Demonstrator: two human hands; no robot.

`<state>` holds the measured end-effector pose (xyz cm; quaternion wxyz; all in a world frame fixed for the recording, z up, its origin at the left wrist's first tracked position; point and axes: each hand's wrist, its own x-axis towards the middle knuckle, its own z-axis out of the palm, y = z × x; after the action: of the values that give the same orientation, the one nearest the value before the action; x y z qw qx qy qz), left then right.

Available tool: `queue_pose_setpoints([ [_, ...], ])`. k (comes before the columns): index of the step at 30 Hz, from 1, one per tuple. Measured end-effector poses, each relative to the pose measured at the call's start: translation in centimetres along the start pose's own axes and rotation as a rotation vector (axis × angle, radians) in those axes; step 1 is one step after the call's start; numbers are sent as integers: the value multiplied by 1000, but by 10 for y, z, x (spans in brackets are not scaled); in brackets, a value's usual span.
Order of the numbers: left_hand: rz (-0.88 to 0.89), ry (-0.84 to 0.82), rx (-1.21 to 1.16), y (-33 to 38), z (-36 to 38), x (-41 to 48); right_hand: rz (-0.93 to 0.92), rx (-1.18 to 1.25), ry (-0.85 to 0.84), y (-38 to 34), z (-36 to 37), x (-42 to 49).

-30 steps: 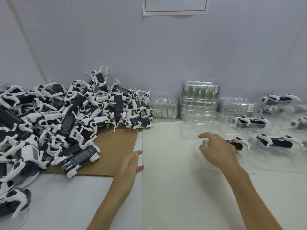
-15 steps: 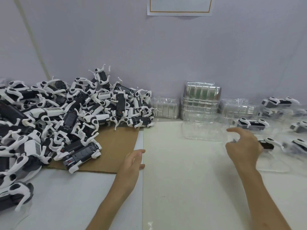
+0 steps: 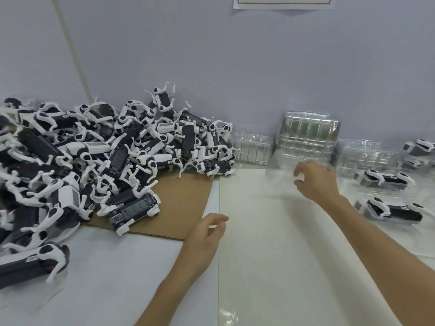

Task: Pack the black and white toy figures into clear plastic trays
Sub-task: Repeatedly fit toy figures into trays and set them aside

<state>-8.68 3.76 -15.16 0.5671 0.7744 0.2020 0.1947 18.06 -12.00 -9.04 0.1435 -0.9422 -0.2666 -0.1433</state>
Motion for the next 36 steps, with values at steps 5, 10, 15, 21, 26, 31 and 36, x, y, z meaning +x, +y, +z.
queue_pose_setpoints([
  [5,32,-29,-84,5,3,-4,-295,589,132,-52,-21,-50],
  [10,101,-1,-236,13,2,-7,-444,840,92,-91,-18,-123],
  [15,230,-17,-283,16,-1,-8,-428,911,142,-99,-9,-140],
  [21,288,-30,-293,21,4,-11,-406,935,143,-94,-12,-143],
  [26,312,8,-270,22,1,-11,-403,960,141,-96,-14,-143],
  [31,257,78,-338,25,-1,-10,-365,1002,157,-94,-17,-142],
  [36,240,54,-328,27,-5,-10,-311,1023,275,-89,-19,-138],
])
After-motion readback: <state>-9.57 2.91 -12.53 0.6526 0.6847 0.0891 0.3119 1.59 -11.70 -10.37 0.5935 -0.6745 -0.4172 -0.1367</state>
